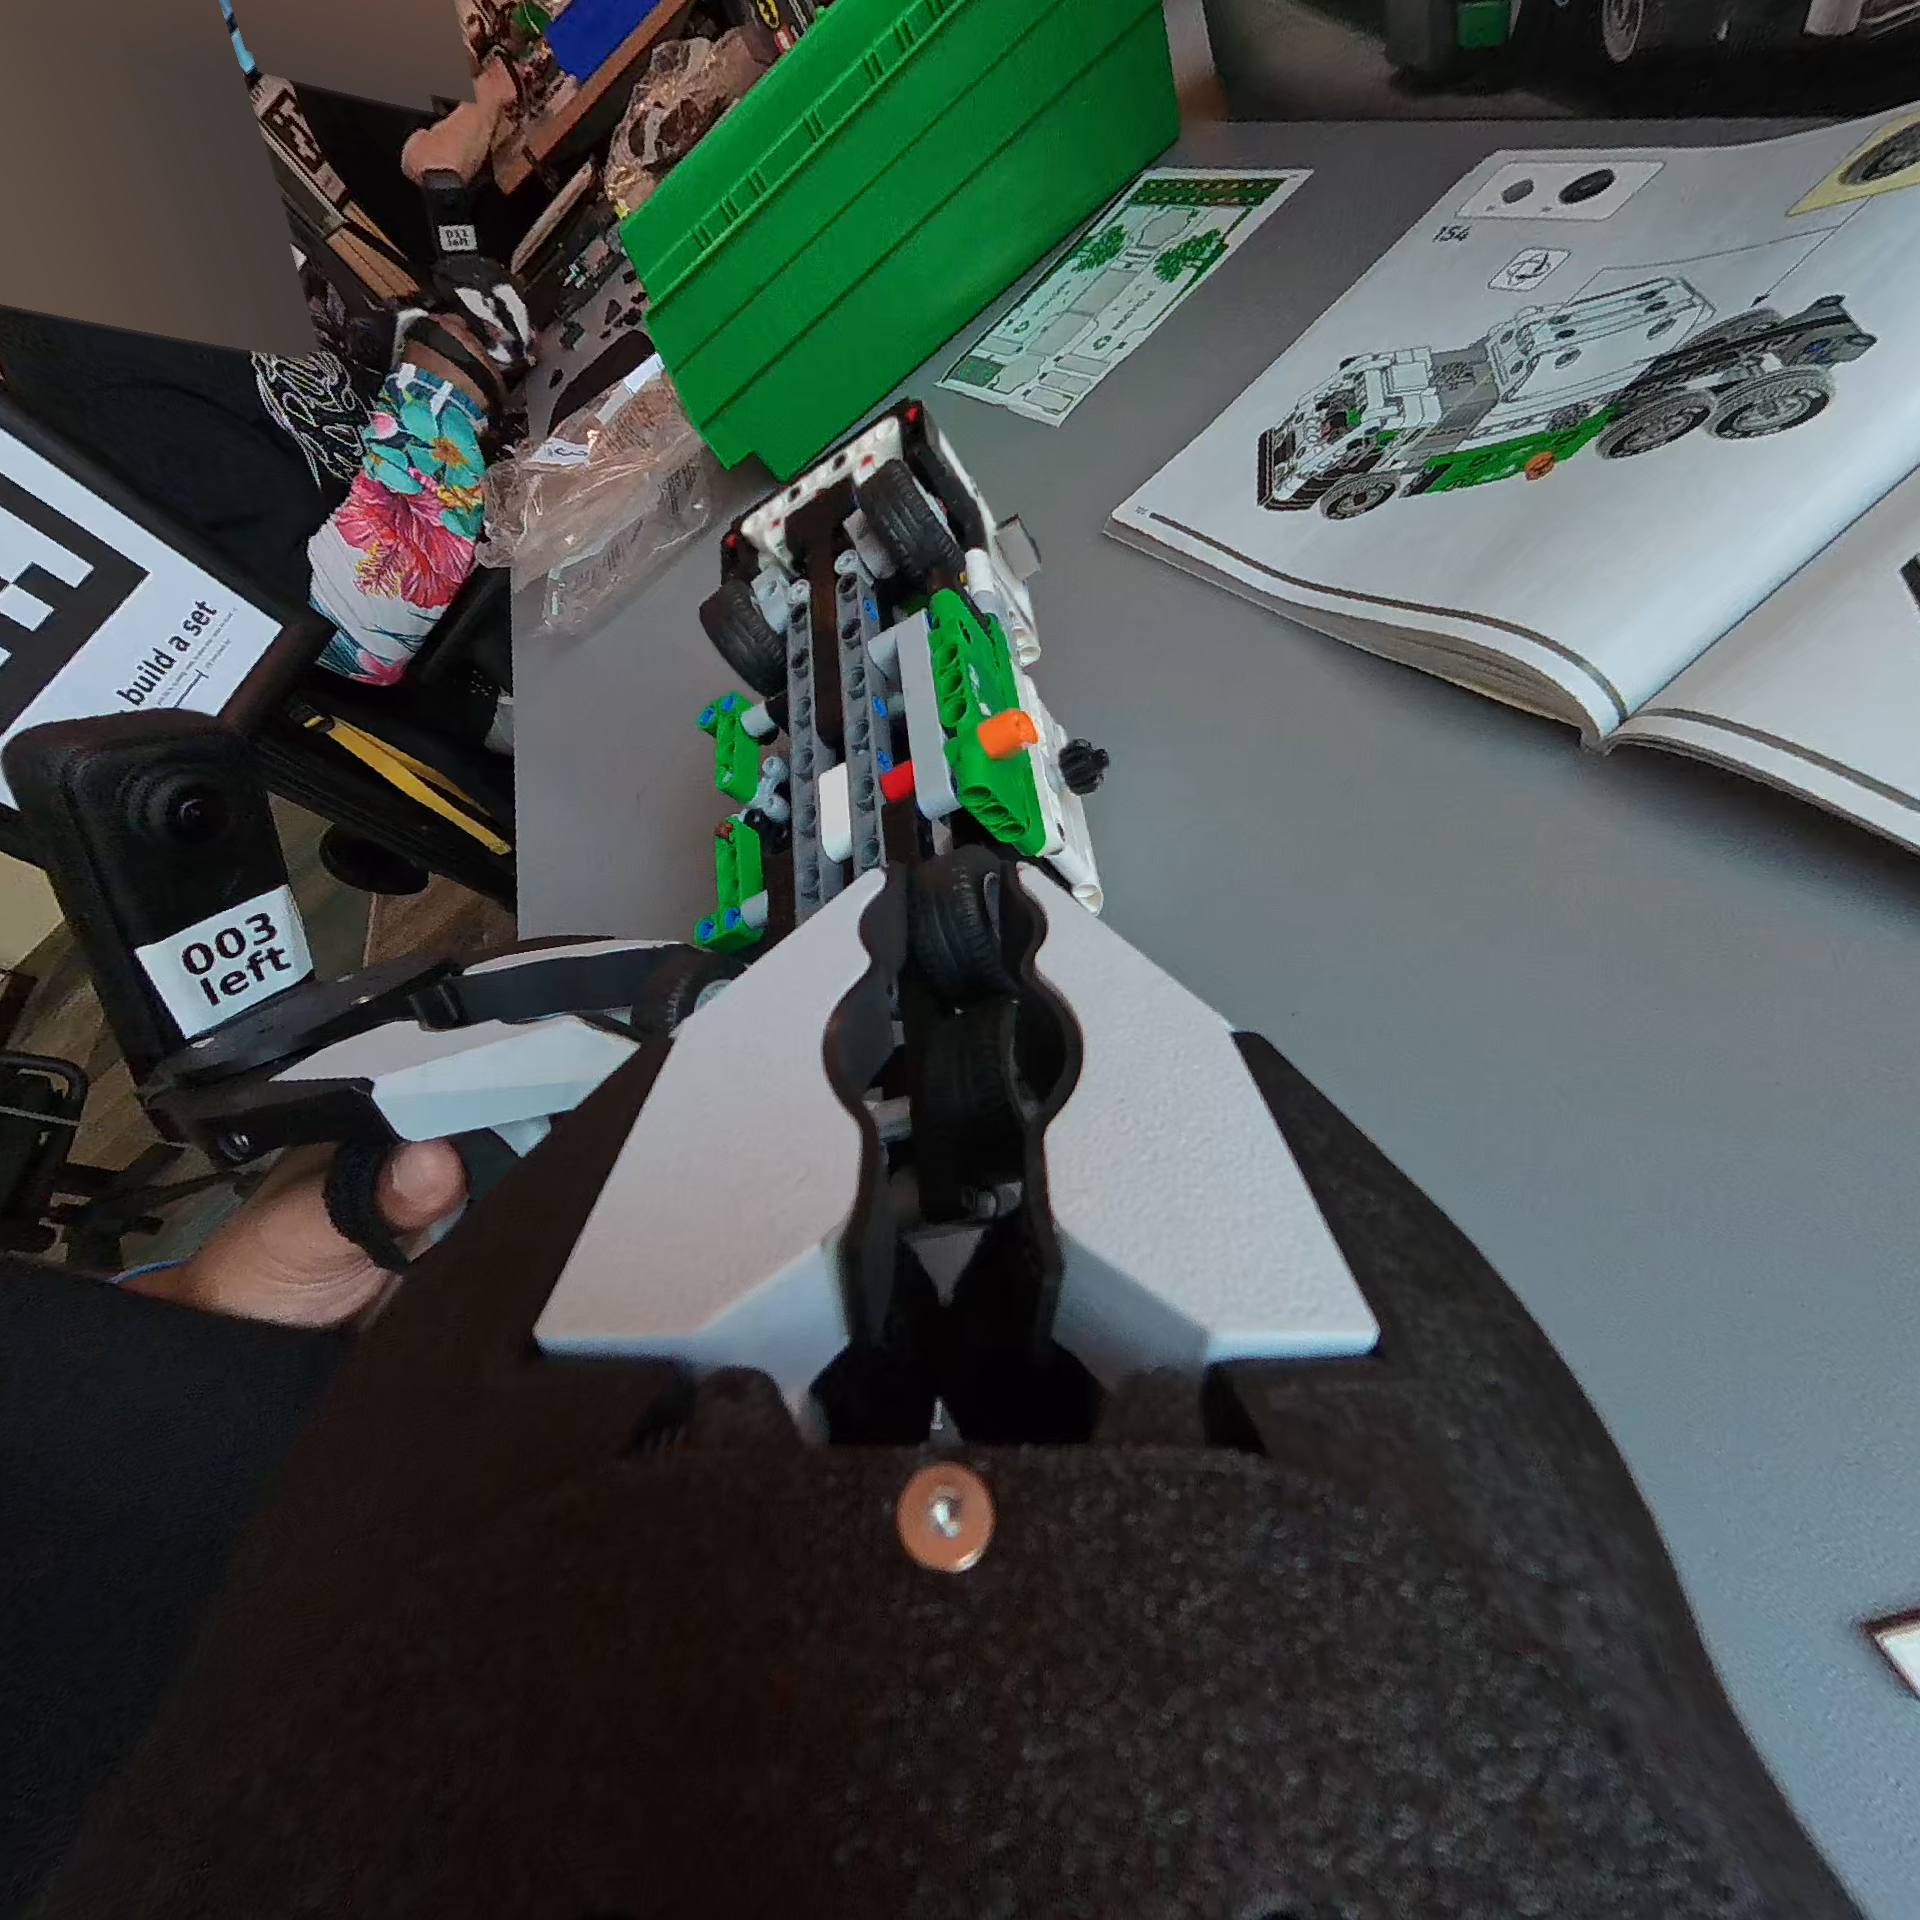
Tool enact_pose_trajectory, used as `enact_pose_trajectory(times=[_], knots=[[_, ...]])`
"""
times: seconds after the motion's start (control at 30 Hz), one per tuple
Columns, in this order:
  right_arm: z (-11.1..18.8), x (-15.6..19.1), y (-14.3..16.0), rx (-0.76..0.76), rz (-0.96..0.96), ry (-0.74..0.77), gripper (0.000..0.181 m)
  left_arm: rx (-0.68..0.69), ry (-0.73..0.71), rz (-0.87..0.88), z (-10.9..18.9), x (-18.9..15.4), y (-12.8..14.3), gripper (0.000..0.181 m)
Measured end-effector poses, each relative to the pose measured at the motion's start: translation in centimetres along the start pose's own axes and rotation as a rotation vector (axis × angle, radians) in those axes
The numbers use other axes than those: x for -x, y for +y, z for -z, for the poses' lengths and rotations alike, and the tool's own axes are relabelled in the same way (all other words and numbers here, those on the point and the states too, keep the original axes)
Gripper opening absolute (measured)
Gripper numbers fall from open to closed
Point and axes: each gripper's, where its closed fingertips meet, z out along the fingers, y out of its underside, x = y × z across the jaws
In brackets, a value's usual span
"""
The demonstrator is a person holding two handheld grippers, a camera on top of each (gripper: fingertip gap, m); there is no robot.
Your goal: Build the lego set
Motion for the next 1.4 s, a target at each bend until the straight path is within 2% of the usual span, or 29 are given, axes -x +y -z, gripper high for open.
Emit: enact_pose_trajectory(times=[0.1, 0.23, 0.27, 0.33, 0.5, 0.9, 1.07, 1.27, 1.4], knots=[[0.3, 0.4, -0.5, -0.024, 0.090, -0.030, 0.020, -0.017, 0.005, 0.015, 0.0, 0.2, -0.3, 0.030], [1.6, 2.3, -0.1, -0.059, 0.349, -0.131, 0.065, -0.018, 0.022, 0.013, -0.3, 0.1, -0.6, 0.030], [1.9, 2.5, 0.3, -0.064, 0.430, -0.119, 0.076, -0.019, 0.024, 0.013, -0.4, 0.1, -0.7, 0.030], [2.0, 1.5, 1.1, -0.041, 0.548, 0.007, 0.083, -0.021, 0.026, 0.020, -0.5, 0.2, -0.8, 0.030], [0.3, 1.6, 1.9, -0.019, 0.643, 0.116, 0.102, -0.023, 0.031, 0.053, -0.7, 0.1, -0.8, 0.030], [-0.9, 1.4, 1.4, -0.030, 0.638, 0.124, 0.101, -0.042, 0.043, 0.109, -1.0, 0.0, -0.8, 0.030], [-1.0, 1.5, 1.5, -0.009, 0.670, 0.134, 0.087, -0.056, 0.024, 0.155, -0.9, 0.5, -0.8, 0.030], [-0.9, 1.4, 1.5, -0.013, 0.693, 0.135, 0.087, -0.019, 0.037, 0.169, -1.0, 0.5, -0.6, 0.030], [-0.9, 1.4, 1.9, 0.009, 0.745, 0.151, 0.096, 0.074, 0.067, 0.217, -1.0, 0.0, -0.2, 0.030]])
